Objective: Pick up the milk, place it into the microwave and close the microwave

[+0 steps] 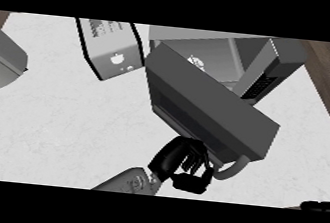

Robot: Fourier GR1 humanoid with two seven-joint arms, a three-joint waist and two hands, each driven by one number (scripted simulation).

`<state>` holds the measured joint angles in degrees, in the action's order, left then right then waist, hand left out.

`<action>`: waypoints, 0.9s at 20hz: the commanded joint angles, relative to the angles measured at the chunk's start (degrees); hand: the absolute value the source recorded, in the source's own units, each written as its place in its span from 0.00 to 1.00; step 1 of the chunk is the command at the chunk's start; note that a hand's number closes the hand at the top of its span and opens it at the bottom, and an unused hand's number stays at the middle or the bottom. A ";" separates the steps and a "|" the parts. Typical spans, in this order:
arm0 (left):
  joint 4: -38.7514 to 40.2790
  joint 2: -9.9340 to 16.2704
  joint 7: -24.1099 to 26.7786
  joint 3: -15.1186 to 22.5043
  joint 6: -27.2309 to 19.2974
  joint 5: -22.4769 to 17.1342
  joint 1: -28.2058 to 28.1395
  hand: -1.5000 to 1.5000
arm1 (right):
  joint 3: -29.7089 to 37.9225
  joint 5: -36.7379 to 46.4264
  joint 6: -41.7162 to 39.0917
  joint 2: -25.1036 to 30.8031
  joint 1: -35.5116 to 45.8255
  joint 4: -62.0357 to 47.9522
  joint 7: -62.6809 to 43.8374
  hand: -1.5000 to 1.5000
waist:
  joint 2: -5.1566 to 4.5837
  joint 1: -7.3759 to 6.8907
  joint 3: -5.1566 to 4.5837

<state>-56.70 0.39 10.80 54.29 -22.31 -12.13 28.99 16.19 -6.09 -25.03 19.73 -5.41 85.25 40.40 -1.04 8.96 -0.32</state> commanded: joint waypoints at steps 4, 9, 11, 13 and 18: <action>-1.07 -0.37 3.53 -1.96 -8.39 -7.79 4.78 1.00 | -1.94 -3.89 -4.56 1.81 1.38 4.10 -1.95 0.00 | -0.84 3.07 -0.28; -2.12 -0.37 8.81 -5.76 -11.60 -13.32 7.60 1.00 | -2.37 -6.46 -5.79 3.80 2.46 5.58 -4.52 0.00 | -1.60 4.50 -0.36; -1.50 -0.38 9.12 -6.38 -11.54 -15.39 9.36 1.00 | -2.71 -7.32 -5.67 4.14 3.36 6.28 -5.78 0.00 | -2.08 5.58 -0.36; -0.03 -0.38 8.96 -7.18 -11.71 -17.57 10.64 1.00 | -3.08 -8.33 -6.63 5.23 3.88 7.66 -6.81 0.00 | -2.20 6.46 -0.34; 3.15 -0.38 10.92 -10.19 -12.27 -21.91 14.45 1.00 | -2.78 -10.36 -6.58 6.47 5.32 8.08 -9.06 0.00 | -2.99 7.29 -0.18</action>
<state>-55.18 0.06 20.32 46.55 -33.82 -30.77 40.31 13.60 -15.18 -30.06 25.49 -1.23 93.08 31.67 -3.44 15.46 -0.58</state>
